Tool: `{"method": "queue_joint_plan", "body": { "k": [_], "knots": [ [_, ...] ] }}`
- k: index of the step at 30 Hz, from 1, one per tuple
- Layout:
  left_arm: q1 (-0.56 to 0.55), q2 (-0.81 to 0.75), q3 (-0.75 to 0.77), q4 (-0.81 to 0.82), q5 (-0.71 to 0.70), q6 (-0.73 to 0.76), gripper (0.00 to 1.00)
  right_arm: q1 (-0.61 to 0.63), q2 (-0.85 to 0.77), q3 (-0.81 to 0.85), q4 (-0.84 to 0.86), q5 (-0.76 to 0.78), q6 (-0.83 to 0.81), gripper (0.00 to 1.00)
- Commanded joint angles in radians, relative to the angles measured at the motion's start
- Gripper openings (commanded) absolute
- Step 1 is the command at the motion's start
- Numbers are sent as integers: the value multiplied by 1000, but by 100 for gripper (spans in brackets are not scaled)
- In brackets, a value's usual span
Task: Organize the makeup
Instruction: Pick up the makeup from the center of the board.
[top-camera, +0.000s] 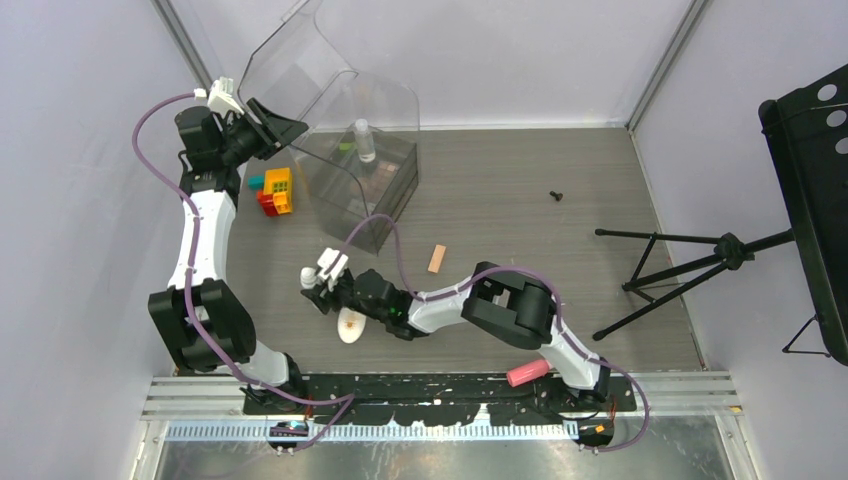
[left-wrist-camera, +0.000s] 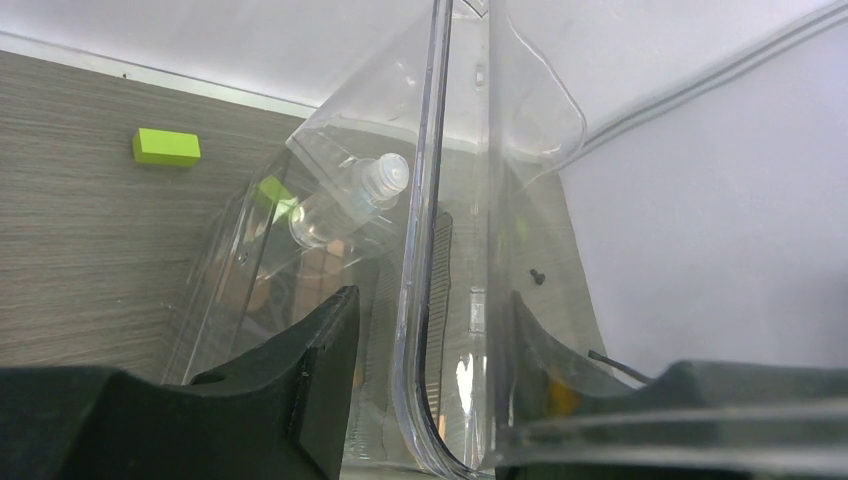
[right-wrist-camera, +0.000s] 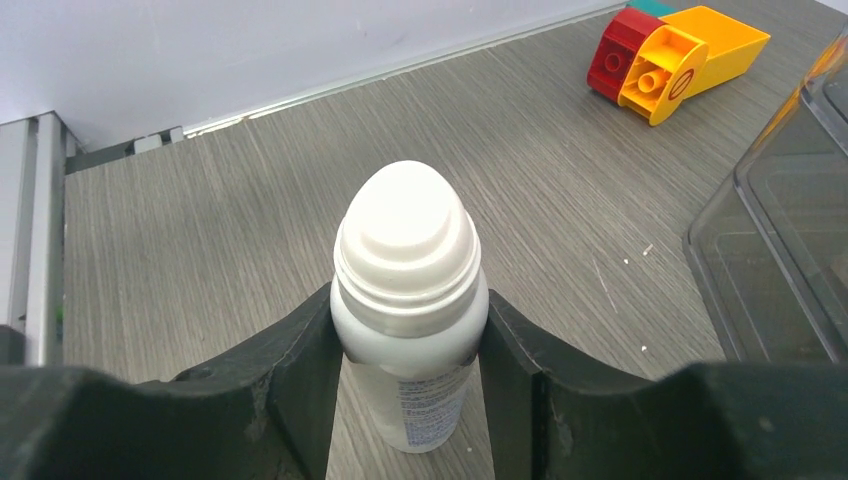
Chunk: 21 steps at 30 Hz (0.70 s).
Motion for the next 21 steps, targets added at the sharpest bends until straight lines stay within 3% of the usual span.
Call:
{"method": "queue_joint_plan", "body": {
  "k": [1,12,21],
  "knots": [
    [13,34,-25,-53,-21,-28,46,7,-120,-68,119,-34,0,15],
    [14,36,-32,-37,-10,-42,47,45,-439,-300,54,10,-100,11],
    [13,38,-34,-27,-2,-44,50,45,-661,-425,-37,292,-259,11]
  ]
}}
